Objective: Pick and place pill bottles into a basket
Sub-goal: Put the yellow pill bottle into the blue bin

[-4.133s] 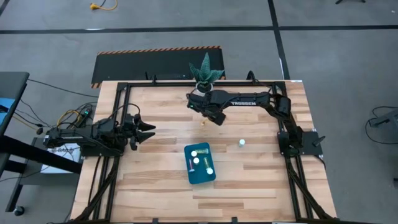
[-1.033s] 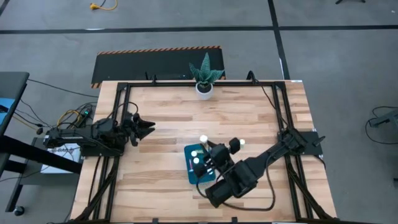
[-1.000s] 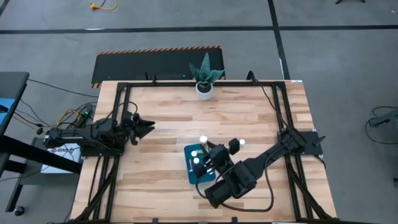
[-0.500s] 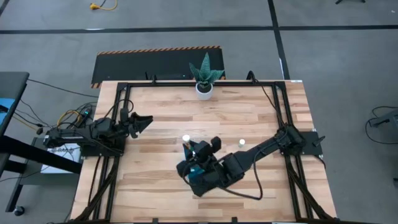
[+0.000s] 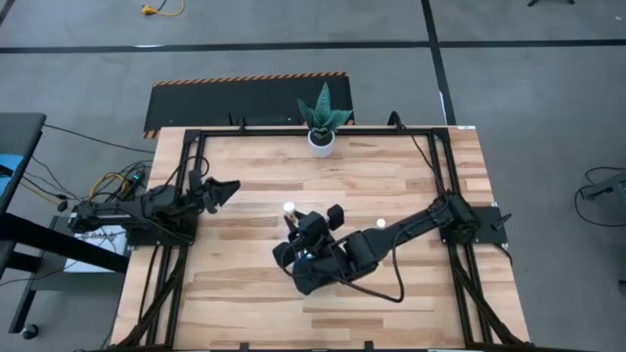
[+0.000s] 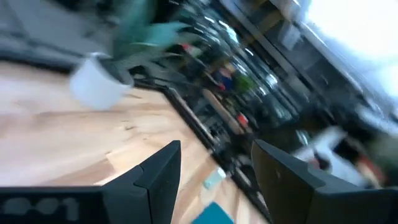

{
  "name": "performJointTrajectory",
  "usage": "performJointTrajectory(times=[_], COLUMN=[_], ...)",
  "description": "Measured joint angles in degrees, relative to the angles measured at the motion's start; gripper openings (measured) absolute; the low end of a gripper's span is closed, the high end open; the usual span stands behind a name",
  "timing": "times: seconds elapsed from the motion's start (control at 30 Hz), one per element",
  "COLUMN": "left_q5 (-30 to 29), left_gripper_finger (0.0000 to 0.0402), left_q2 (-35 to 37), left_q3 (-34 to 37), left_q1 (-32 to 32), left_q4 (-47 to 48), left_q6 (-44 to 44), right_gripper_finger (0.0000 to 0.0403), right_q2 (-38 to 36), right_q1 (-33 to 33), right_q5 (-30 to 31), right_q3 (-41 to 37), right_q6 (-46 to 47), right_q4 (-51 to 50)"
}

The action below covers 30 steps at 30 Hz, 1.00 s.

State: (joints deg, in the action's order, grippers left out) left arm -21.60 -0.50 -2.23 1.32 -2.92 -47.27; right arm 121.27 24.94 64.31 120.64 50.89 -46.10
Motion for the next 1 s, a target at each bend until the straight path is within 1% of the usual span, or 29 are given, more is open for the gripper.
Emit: performJointTrajectory(times=[0.07,0.13,0.17,0.2,0.27,0.4,0.5,0.6,0.73,0.87,1.0], left_q5=[7.0,13.9,15.7,16.4,16.4,16.4,17.7,20.6,23.1,23.0,22.9], left_gripper_finger=[0.0186,0.0185,0.0184,0.0182,0.0177,0.017,0.0169,0.017,0.0169,0.0169,0.0169], left_q2=[-0.5,-2.6,-3.8,-5.3,-8.9,-17.0,-23.1,-28.9,-35.3,-38.6,-39.8], left_q3=[0.0,-0.2,-0.7,-1.9,-5.6,-14.2,-19.2,-22.5,-24.9,-26.4,-28.0], left_q1=[0.0,-0.1,0.0,0.0,0.0,0.0,0.0,-0.1,-0.2,-0.1,-0.1], left_q4=[-2.2,-3.9,-3.4,-2.7,-0.7,5.8,7.8,6.7,1.6,-2.1,-4.7], left_q6=[5.3,7.2,7.4,8.1,12.3,21.8,24.8,26.6,27.3,28.5,29.3], right_gripper_finger=[0.0093,0.0093,0.0093,0.0093,0.0093,0.0093,0.0093,0.0093,0.0093,0.0093,0.0093], right_q2=[0.1,1.4,1.8,2.4,3.8,5.7,5.7,5.6,5.6,5.6,5.6], right_q1=[-0.4,-1.0,-1.2,-1.3,-2.0,-2.4,-2.9,-3.9,-5.1,-5.6,-5.9], right_q5=[-0.2,-0.7,-1.3,-2.4,-4.2,-5.0,-6.0,-6.0,-6.0,-6.0,-6.0], right_q3=[0.0,0.2,-0.1,-0.1,0.1,0.0,0.0,0.0,0.0,0.0,0.0], right_q6=[-0.3,-0.4,-0.5,-0.6,-1.3,-4.4,-5.9,-7.3,-9.4,-9.6,-12.3], right_q4=[0.1,1.5,1.5,2.0,6.0,11.5,13.5,13.5,13.6,13.5,13.8])
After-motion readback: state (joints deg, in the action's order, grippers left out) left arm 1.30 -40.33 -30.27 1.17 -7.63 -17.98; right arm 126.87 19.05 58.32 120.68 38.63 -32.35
